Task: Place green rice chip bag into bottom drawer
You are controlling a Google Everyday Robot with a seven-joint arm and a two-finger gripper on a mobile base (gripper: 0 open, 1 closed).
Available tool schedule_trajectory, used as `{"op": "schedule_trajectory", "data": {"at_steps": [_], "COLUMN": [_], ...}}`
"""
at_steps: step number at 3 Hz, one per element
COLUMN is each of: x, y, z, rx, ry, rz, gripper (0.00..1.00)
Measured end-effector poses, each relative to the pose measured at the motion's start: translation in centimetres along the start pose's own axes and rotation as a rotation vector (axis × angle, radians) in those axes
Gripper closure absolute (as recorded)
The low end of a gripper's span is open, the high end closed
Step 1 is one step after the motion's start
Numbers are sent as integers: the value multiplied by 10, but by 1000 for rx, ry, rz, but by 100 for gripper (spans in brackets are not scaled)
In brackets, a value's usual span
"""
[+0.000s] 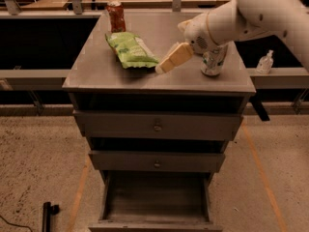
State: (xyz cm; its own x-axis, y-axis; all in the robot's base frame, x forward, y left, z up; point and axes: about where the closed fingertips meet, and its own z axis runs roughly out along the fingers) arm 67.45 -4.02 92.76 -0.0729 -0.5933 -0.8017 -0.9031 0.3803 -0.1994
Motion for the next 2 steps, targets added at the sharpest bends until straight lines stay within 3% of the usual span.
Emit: {"op": "schedule_trajectory", "data": {"at_steps": [2], "x": [-22], "y": [-10], "z": [99], "rx": [-11], "ry": [-20], "rz": [93], "gripper": [0]}}
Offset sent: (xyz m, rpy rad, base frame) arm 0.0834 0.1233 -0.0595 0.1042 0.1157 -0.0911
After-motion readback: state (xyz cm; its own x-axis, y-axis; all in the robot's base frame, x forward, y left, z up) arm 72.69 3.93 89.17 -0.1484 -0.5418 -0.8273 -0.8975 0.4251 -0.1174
